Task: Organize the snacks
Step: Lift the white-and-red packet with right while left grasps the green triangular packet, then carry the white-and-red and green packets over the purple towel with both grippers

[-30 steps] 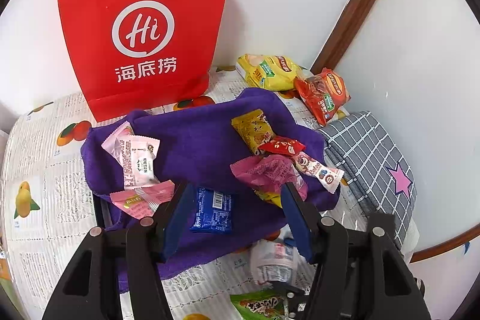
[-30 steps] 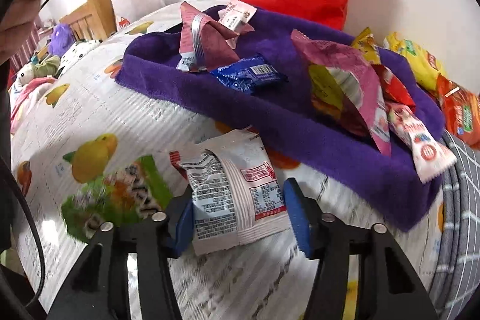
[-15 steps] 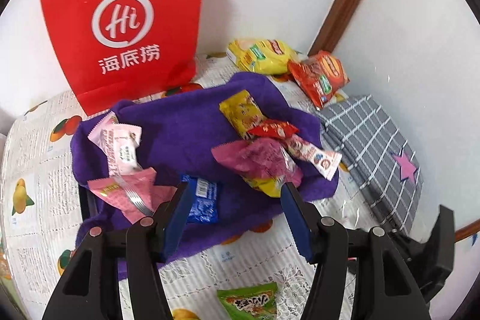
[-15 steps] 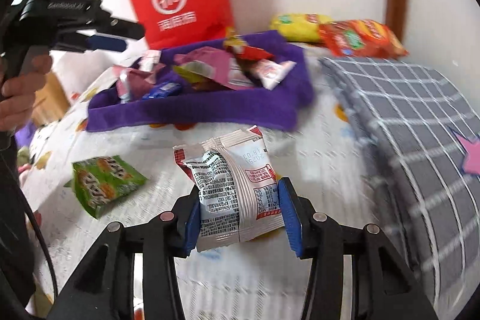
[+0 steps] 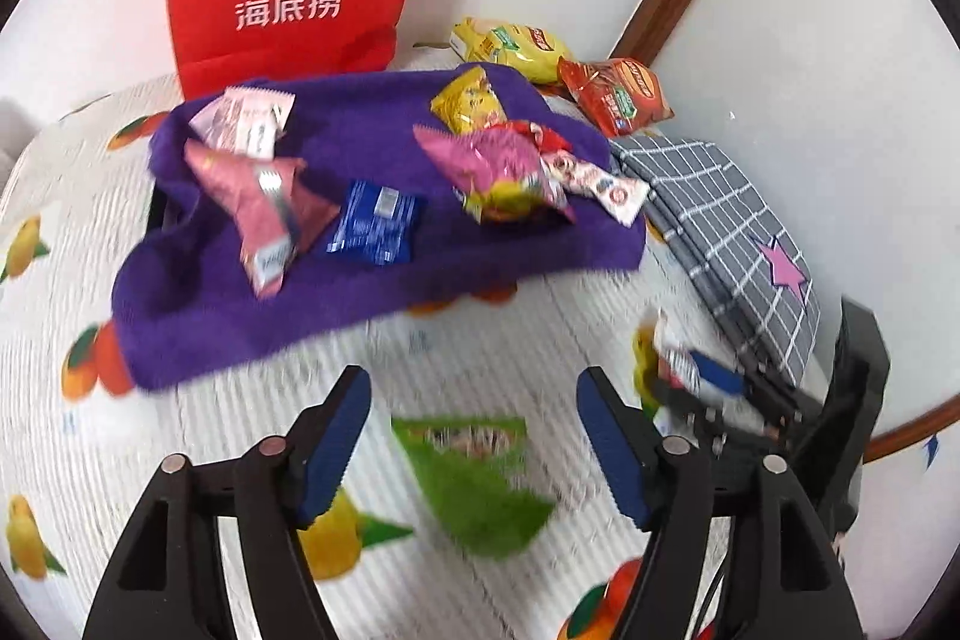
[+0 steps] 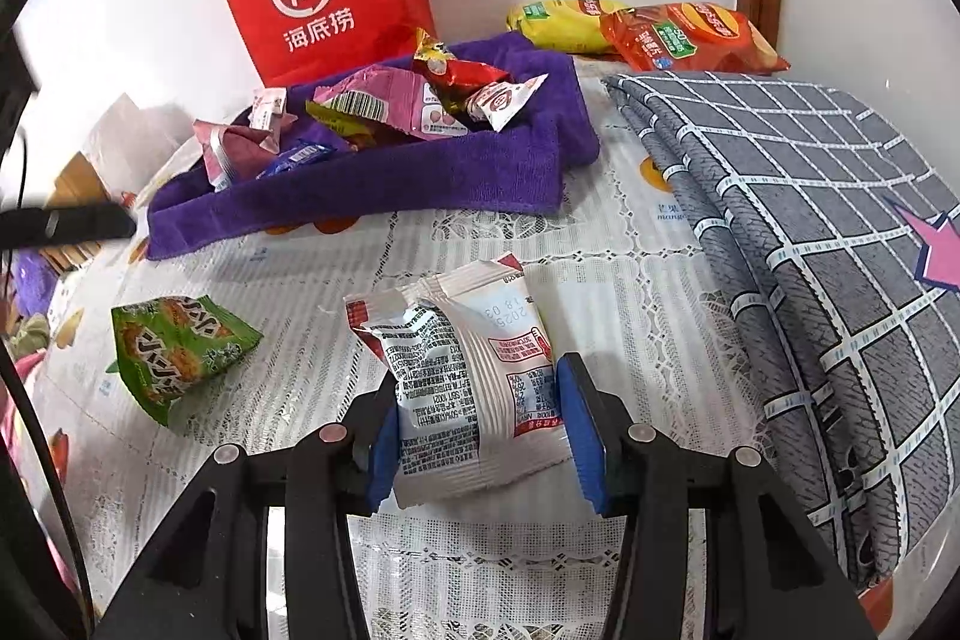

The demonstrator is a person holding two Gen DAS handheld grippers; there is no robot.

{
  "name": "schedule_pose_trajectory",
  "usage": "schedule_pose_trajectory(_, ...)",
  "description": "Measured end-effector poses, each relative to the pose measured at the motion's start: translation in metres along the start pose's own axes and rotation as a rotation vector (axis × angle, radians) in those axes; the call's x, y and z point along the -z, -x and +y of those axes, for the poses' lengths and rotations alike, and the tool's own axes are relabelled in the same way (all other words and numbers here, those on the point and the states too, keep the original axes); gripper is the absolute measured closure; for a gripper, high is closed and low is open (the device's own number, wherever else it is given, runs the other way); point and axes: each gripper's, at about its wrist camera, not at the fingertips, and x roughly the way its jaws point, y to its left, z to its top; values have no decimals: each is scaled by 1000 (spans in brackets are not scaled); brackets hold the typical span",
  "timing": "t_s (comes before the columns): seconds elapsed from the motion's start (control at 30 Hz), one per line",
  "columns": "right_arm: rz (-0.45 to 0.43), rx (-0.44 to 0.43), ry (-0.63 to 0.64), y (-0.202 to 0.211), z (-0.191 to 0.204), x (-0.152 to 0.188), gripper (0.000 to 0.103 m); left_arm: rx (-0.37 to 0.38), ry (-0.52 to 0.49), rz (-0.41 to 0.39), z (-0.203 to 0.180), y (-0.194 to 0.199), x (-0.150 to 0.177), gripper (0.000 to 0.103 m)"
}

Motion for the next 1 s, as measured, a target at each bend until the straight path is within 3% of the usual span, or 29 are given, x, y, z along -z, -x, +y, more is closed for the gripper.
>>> schedule_pose_trajectory(0.27, -2, -34, -32, -1, -6, 2, 53, 18, 10, 43, -8, -31, 44, 26)
schedule_pose_trajectory(0.43, -2, -54, -47, -1, -8, 2, 52, -25, 35, 33, -6, -50, 54, 28)
schedule_pose_trajectory(0.47, -2, -57, -50, -1, -8, 2, 52, -28, 32, 3, -6, -49, 56, 30)
schedule_pose_trajectory(0.53, -2, -63, -55, -2, -9, 2, 52, -58, 14, -7, -7, -49, 59, 47)
schedule_pose_trajectory(0.6, -2, -62, -54, -1, -9, 2, 52, -98, 3, -15, -7, -46, 61, 55)
schedule_pose_trajectory(1.0, 0, -43, -30, 1, -6, 2, 54, -52, 73, -46, 7, -9, 61, 58)
